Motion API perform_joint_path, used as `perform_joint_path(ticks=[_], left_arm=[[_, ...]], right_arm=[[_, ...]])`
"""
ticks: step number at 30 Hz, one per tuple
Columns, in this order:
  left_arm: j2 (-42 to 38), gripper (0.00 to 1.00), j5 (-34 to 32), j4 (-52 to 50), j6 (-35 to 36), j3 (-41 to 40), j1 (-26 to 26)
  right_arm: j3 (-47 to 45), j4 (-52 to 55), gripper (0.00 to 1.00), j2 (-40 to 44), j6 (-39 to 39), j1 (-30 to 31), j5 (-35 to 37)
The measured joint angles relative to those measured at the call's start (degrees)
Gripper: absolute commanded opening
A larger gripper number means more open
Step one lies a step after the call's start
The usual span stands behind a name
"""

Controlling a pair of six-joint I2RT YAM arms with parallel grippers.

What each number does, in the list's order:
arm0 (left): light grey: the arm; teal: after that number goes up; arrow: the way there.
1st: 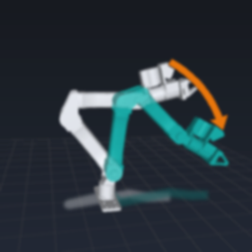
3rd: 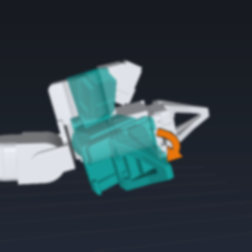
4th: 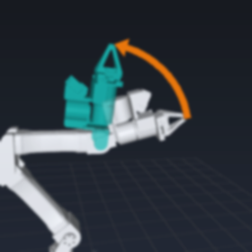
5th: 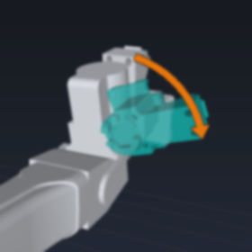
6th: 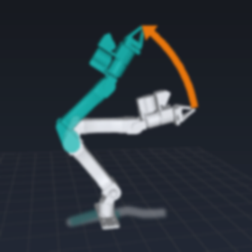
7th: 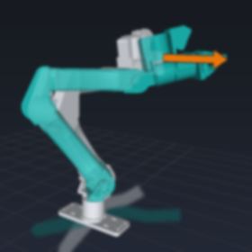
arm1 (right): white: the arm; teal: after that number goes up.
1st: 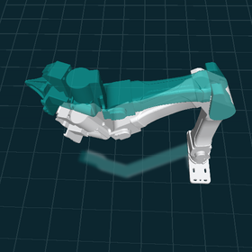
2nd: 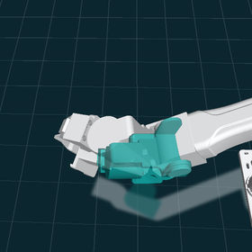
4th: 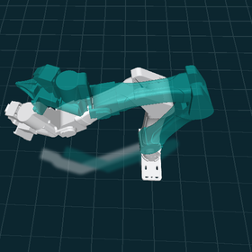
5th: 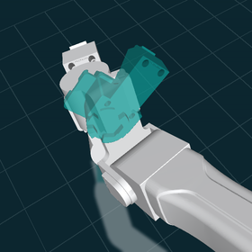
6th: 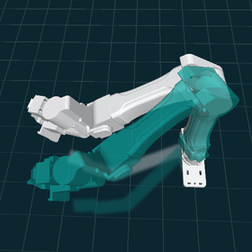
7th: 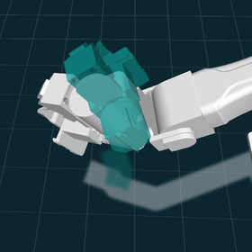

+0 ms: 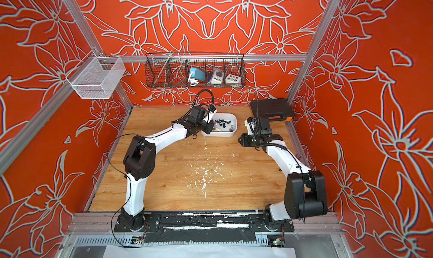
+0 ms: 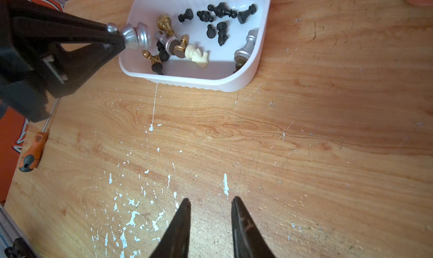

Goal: Put the chess pieces into the storage box
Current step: Place the chess piece in the storage box.

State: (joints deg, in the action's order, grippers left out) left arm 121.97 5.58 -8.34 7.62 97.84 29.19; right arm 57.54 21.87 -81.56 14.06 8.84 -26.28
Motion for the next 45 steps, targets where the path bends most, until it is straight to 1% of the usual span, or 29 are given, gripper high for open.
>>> perform_joint_path(ticks=[3,7,12,21,26,30,35,38,45], left_arm=[[1.68,0.09,0.02,-0.15,-0.24,1.49,-0.26],[2.27,0.21,0.04,-0.15,-0.83,1.81,-0.44],[2.27,0.28,0.04,-0.11,-1.4,1.81,-0.52],[2.27,0.29,0.07,0.39,-1.49,1.73,-0.66],[1.7,0.29,0.04,1.95,-1.51,0.15,-0.72],[-0.79,0.29,0.07,3.23,-1.81,-3.63,-0.9],[-6.34,0.29,0.2,6.25,-2.69,-9.84,-1.68],[-11.26,0.29,0.31,9.07,-3.37,-15.39,-2.78],[-25.73,0.3,-0.66,16.06,-4.98,-31.87,-7.76]], right_arm=[[-0.7,0.48,0.32,0.72,0.0,-0.07,0.02],[-1.16,0.85,0.32,1.05,0.0,-0.39,0.04],[-1.16,0.9,0.32,1.05,0.0,-0.61,0.04],[-1.16,0.92,0.32,1.05,-0.02,-0.63,0.04],[-1.16,1.01,0.32,1.05,-0.02,-0.63,0.07],[-1.16,1.29,0.33,1.05,-0.02,-0.63,0.07],[-1.16,1.53,0.33,1.05,-0.04,-0.63,0.31],[-1.16,1.84,0.33,1.05,-0.26,-0.66,0.83],[-1.22,1.84,0.33,1.33,-0.74,-1.62,2.54]])
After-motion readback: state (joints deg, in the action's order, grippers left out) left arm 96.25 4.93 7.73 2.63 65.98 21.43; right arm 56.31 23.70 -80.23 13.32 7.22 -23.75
